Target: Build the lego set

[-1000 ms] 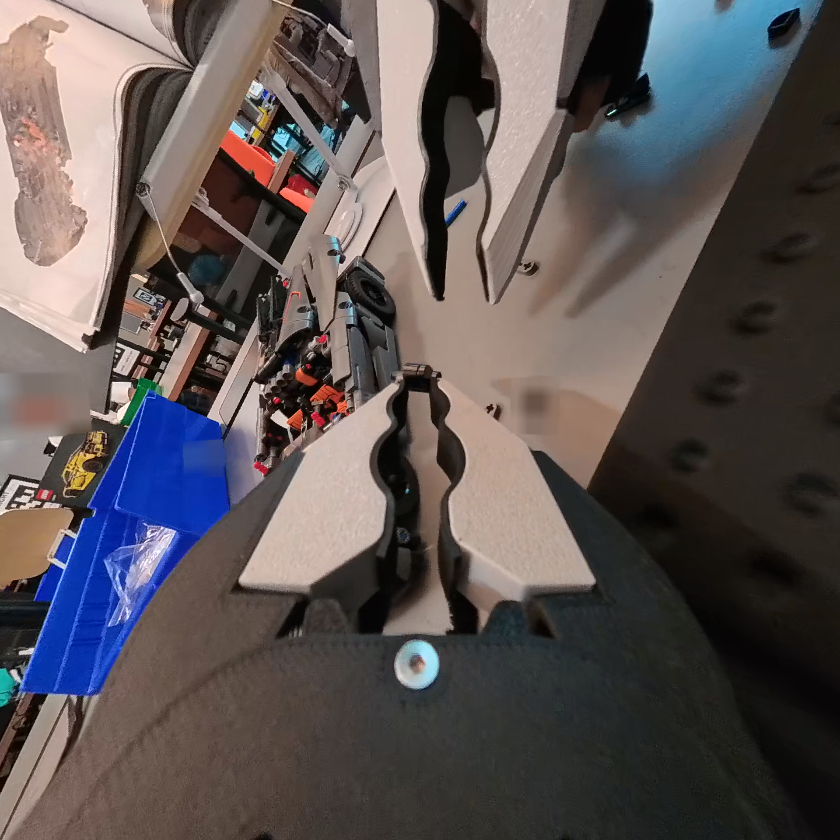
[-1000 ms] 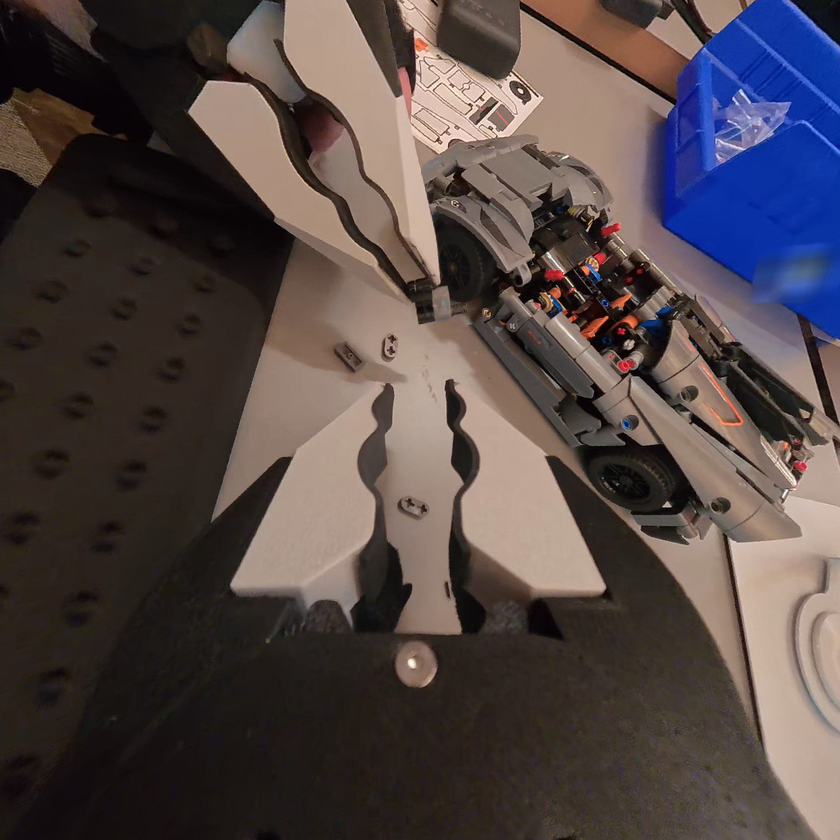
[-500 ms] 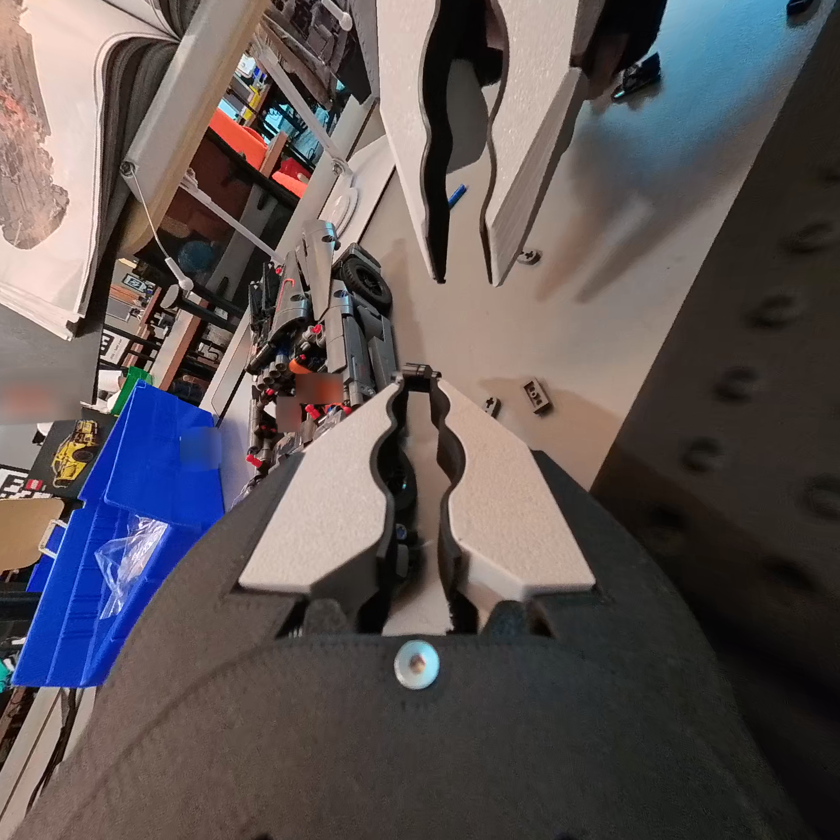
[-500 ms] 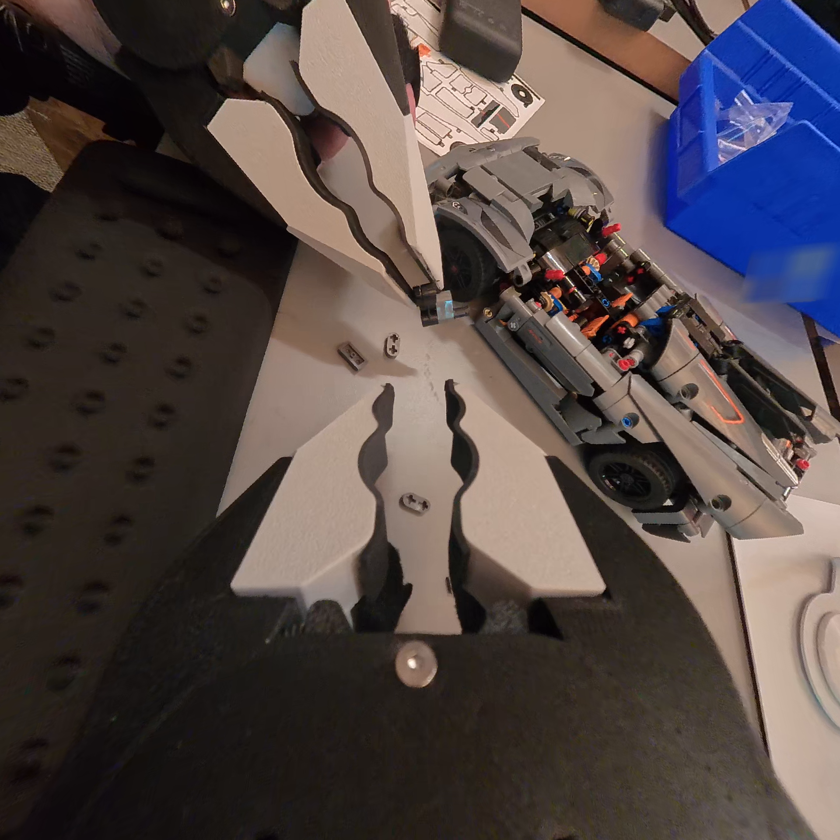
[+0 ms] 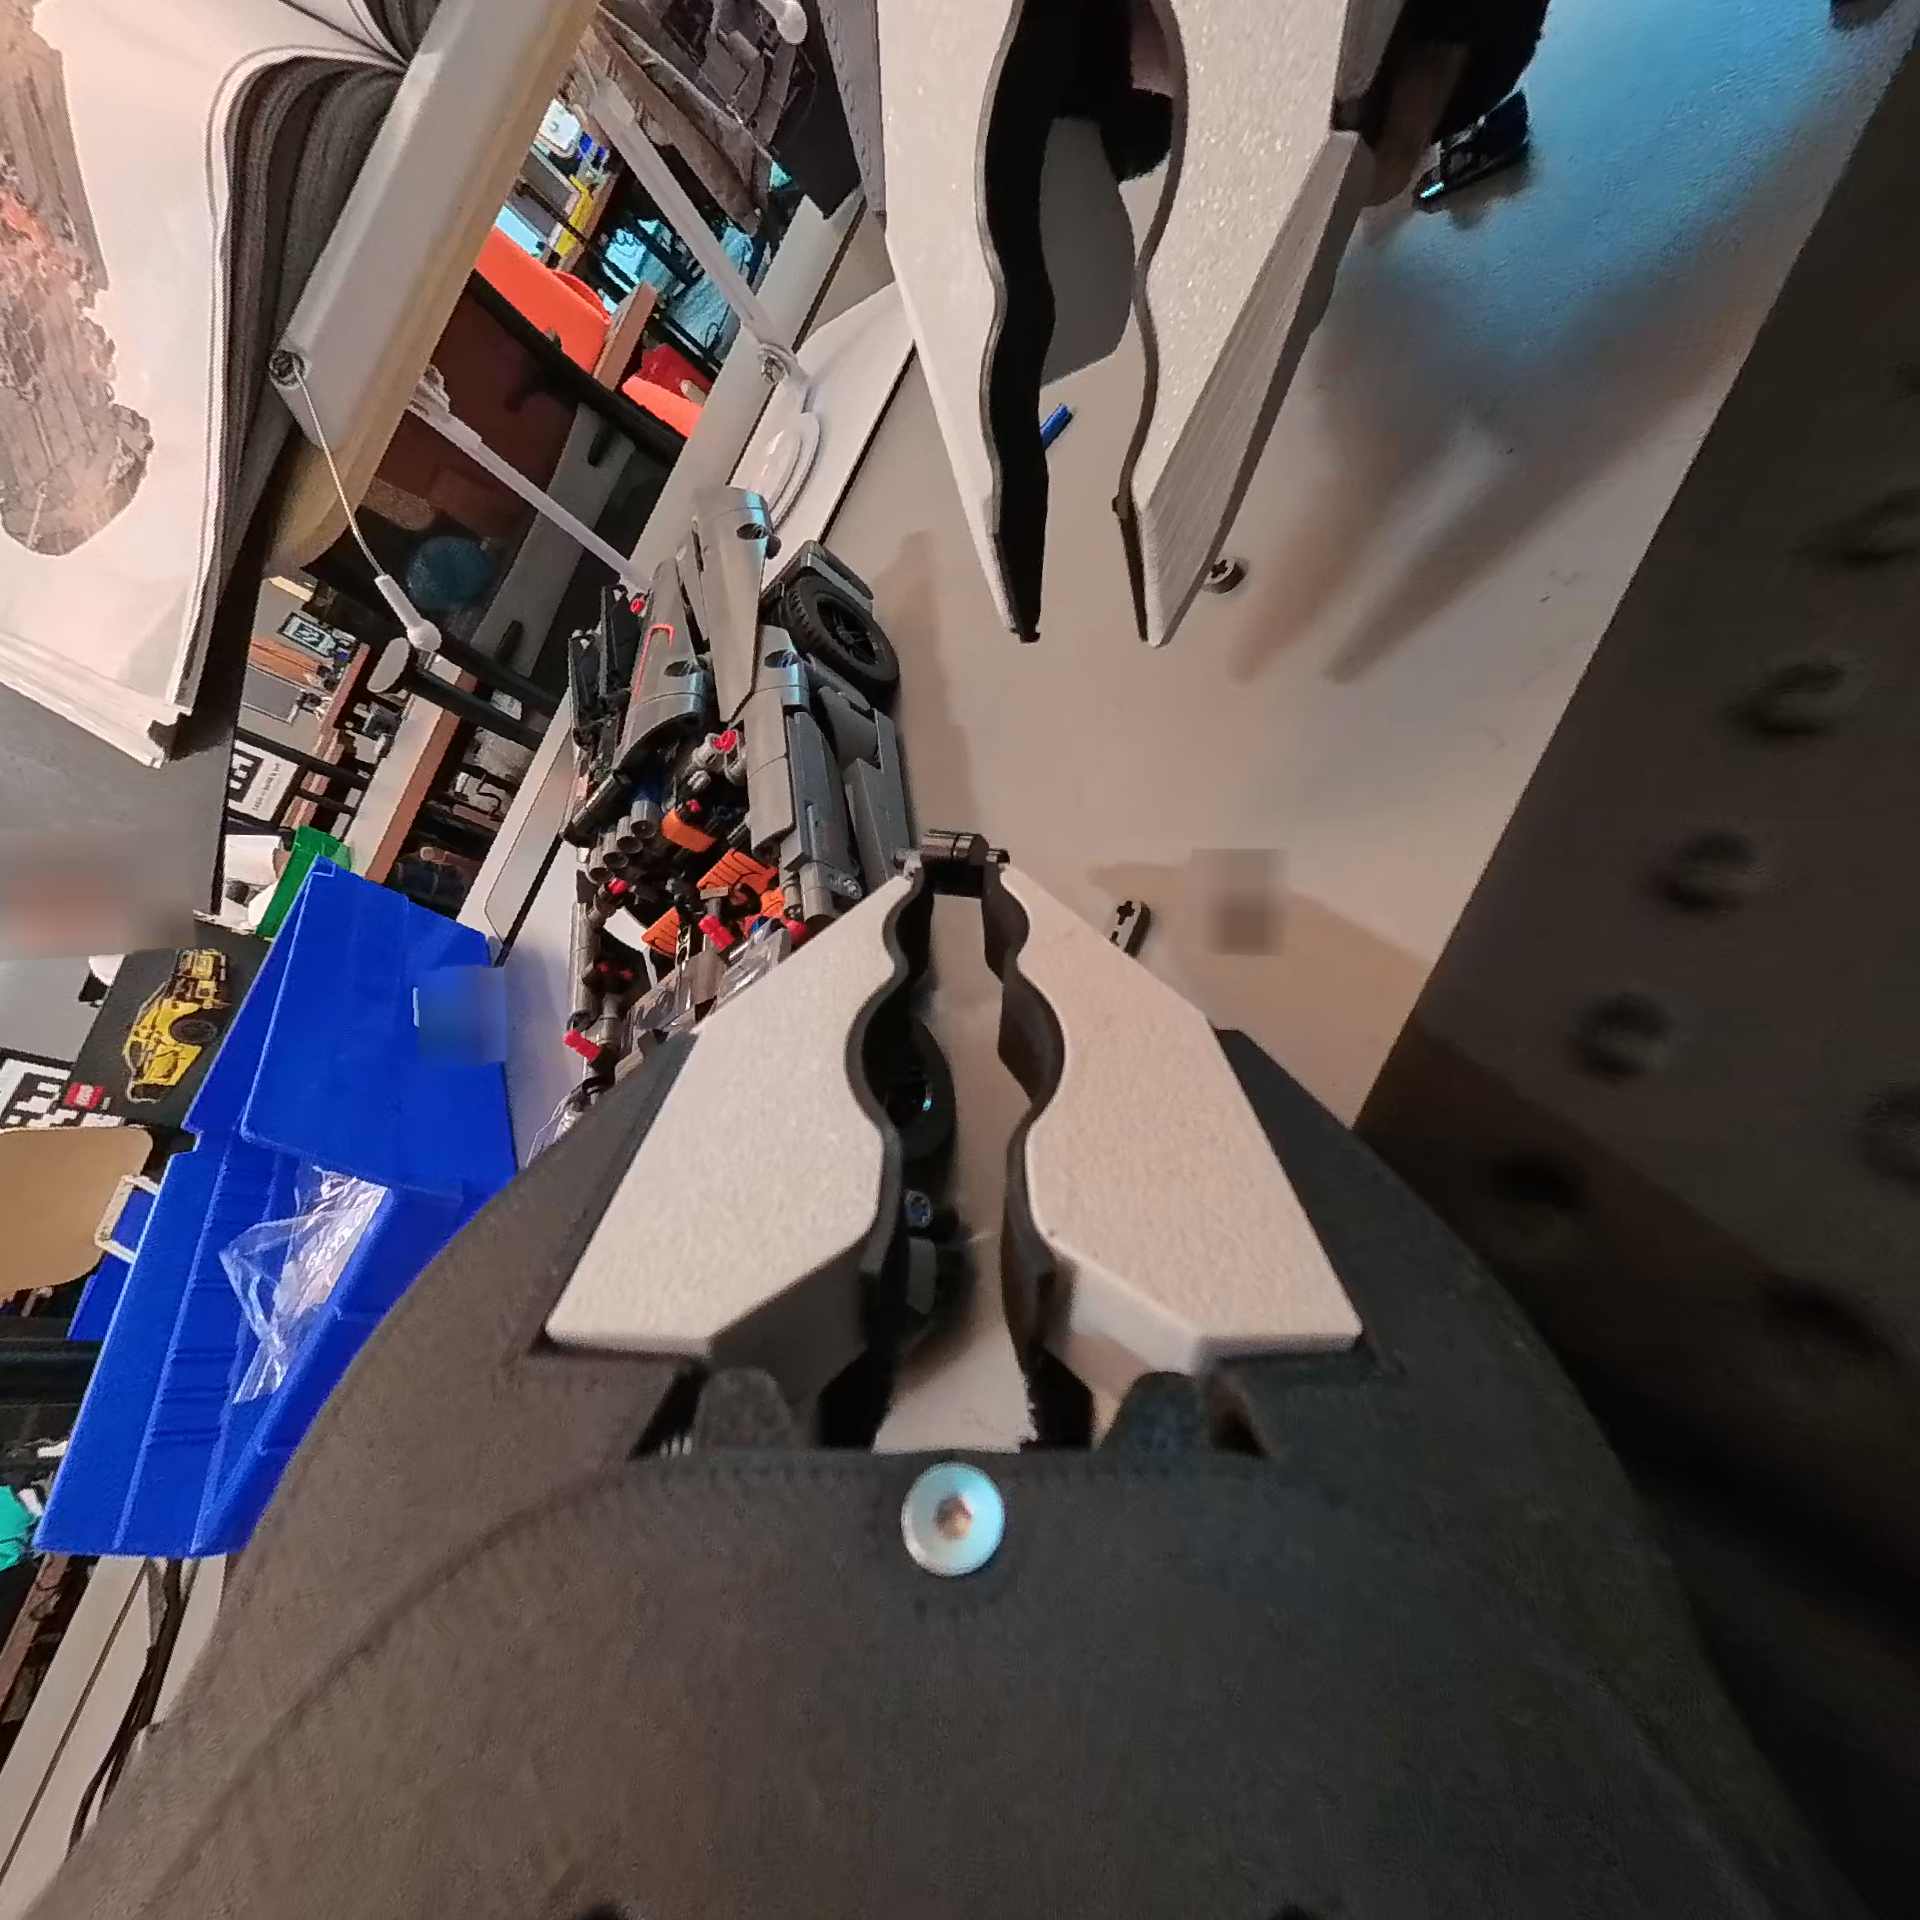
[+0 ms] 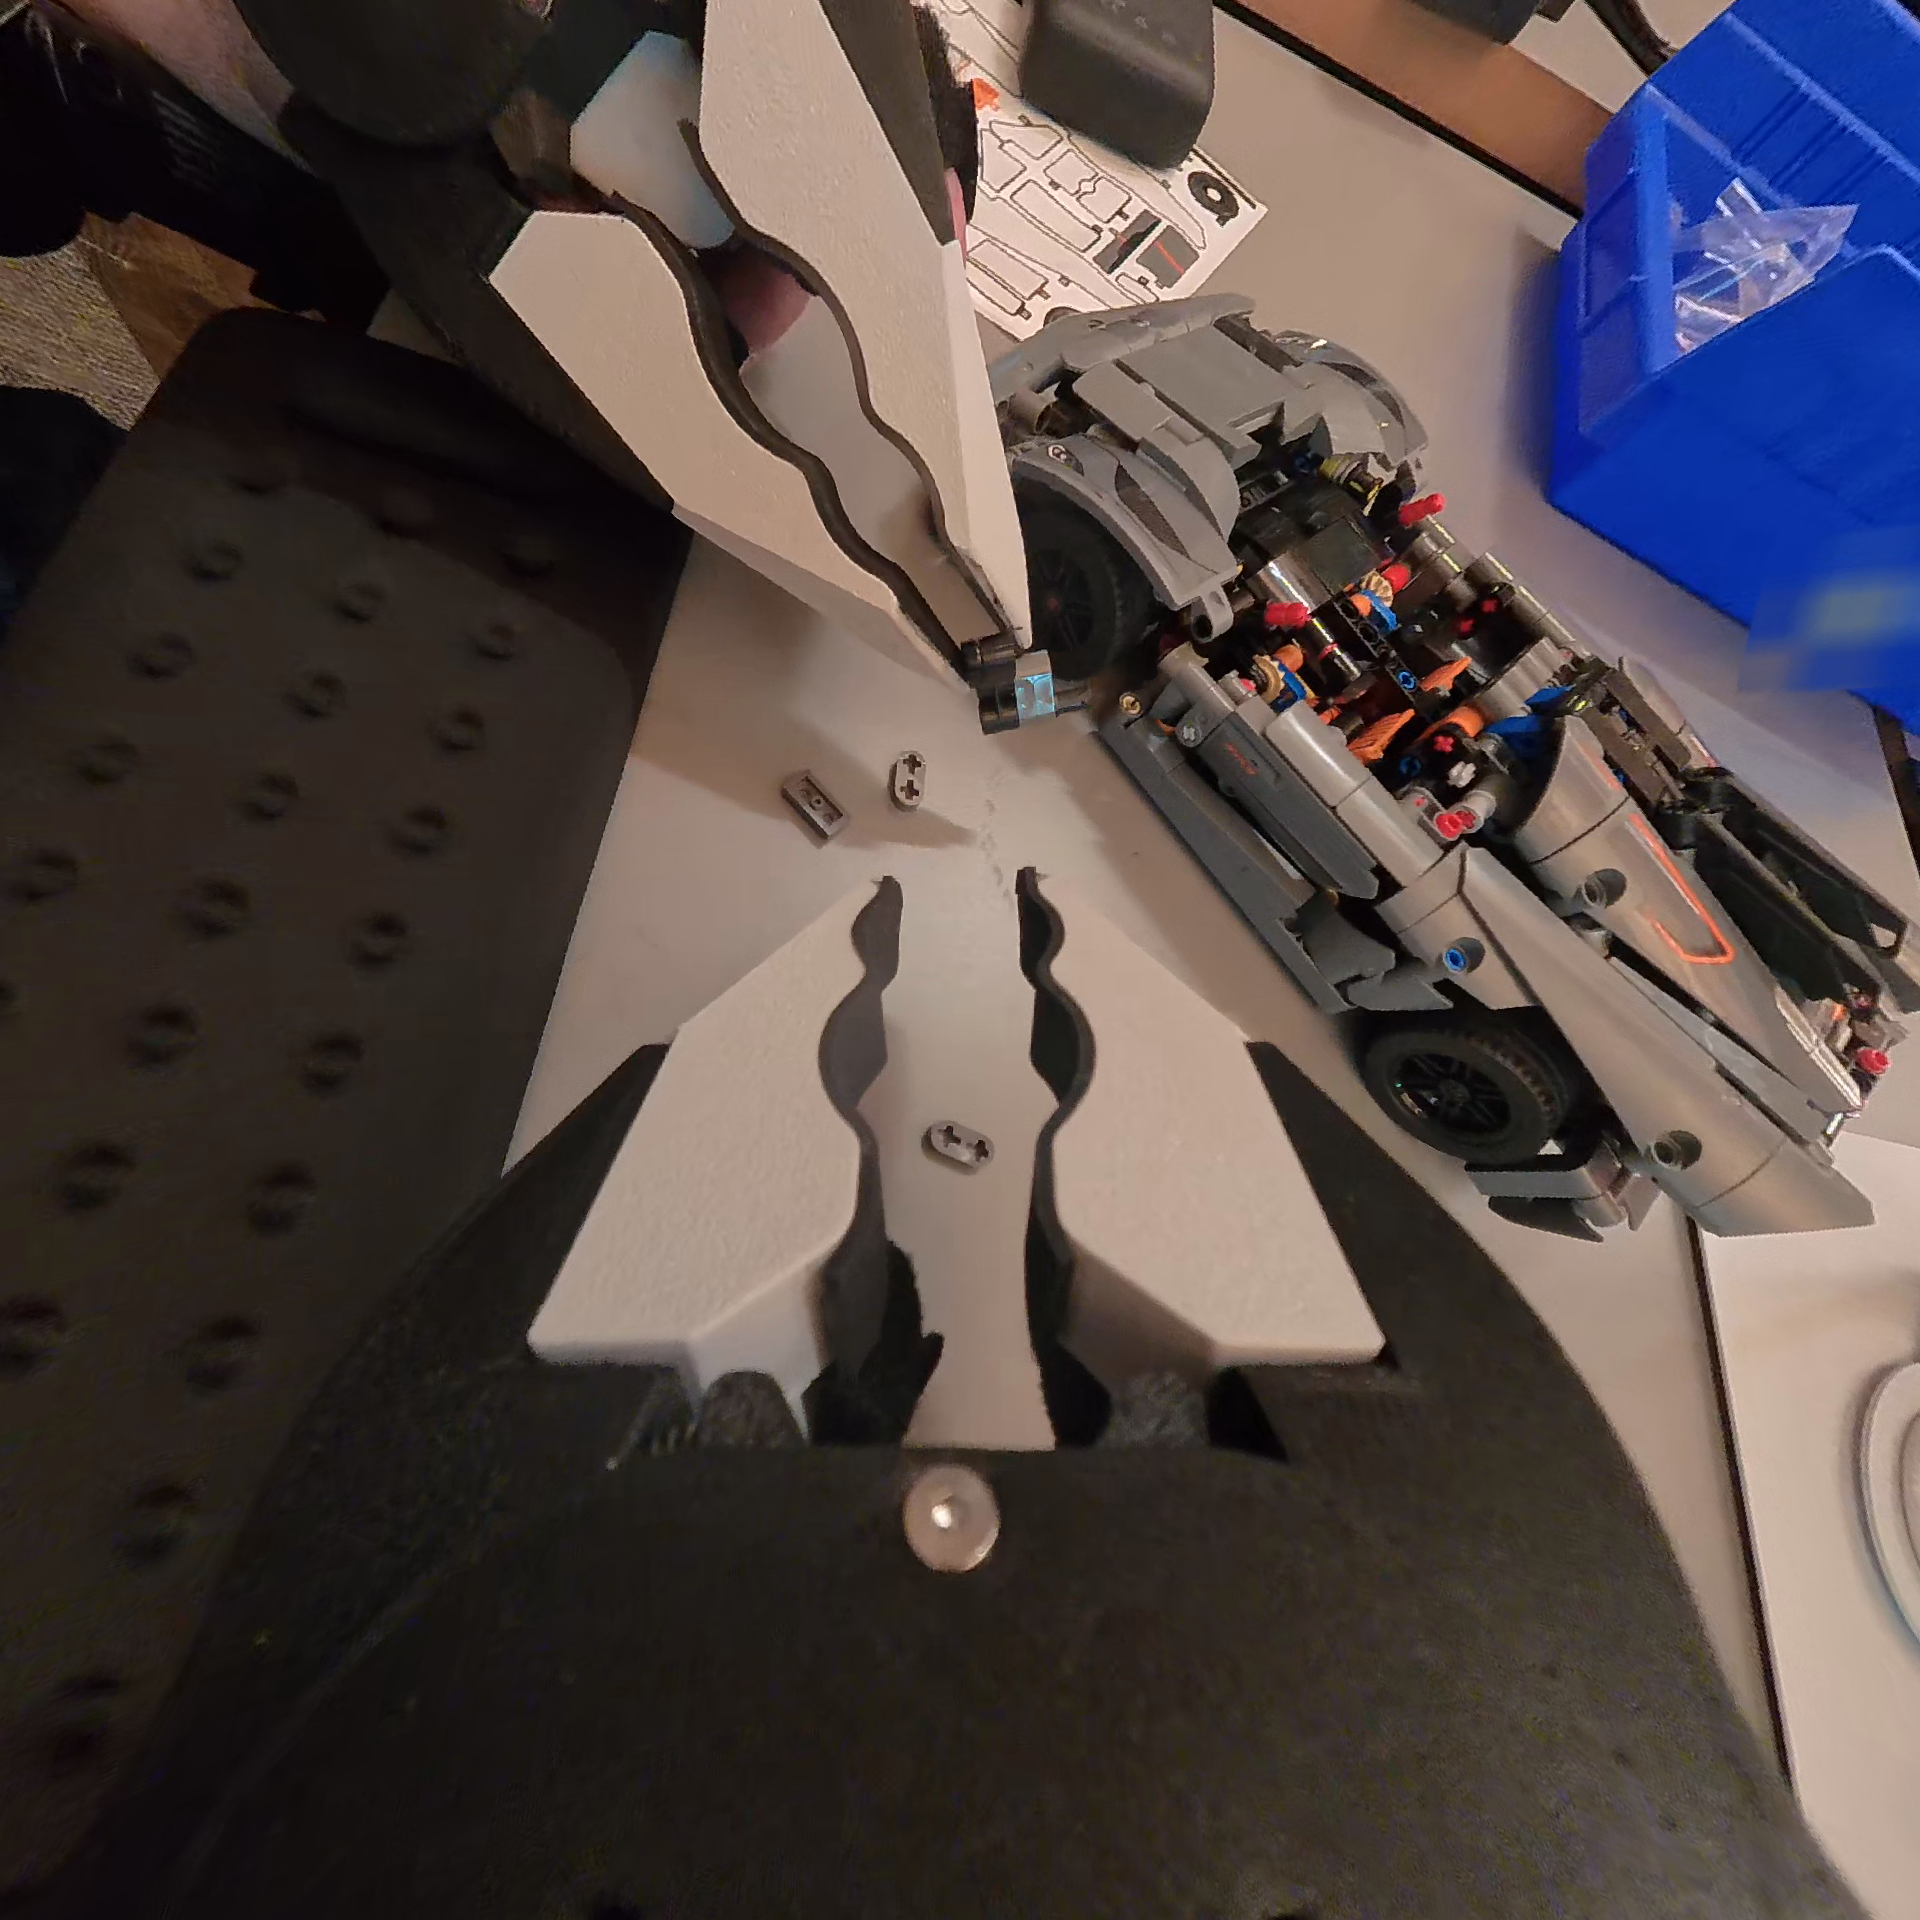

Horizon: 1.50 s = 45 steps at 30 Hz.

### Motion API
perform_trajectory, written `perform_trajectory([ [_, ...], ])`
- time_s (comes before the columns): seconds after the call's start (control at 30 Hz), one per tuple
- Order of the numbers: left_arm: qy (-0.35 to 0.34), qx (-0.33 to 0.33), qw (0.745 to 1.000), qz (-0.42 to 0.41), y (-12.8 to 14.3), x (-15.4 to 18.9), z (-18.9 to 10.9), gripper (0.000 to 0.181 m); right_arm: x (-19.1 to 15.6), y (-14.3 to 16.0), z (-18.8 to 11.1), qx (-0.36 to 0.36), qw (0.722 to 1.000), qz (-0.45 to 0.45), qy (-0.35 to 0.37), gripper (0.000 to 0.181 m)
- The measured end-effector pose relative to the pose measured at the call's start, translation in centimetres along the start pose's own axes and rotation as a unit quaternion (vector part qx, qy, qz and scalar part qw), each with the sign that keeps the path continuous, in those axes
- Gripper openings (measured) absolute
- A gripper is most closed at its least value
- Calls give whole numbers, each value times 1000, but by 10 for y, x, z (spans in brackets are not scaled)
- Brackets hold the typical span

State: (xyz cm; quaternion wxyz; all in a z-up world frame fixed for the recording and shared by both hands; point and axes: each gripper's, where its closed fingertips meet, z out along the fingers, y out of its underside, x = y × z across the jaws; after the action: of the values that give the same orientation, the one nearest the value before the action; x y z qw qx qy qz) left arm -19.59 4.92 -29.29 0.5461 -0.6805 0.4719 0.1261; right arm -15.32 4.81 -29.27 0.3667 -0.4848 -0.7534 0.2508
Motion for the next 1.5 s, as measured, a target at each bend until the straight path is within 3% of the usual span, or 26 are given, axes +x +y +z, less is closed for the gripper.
perform_trajectory([
  [0.57,-6,2,1000,-3,-1,-2,-1,6,0,1,0,-2,1000,1,-1,20],
  [0.83,-82,22,996,36,-12,-21,-13,6,5,2,-1,-3,1000,13,7,20],
  [1.03,-92,65,994,-4,-21,-31,-24,7,3,4,2,-7,1000,13,3,20],
  [1.23,-63,86,993,-41,-24,-28,-25,7,4,4,2,-3,1000,19,0,20],
  [1.5,-1,152,975,-160,-32,-36,-33,7,4,1,-1,3,1000,17,3,21],
])
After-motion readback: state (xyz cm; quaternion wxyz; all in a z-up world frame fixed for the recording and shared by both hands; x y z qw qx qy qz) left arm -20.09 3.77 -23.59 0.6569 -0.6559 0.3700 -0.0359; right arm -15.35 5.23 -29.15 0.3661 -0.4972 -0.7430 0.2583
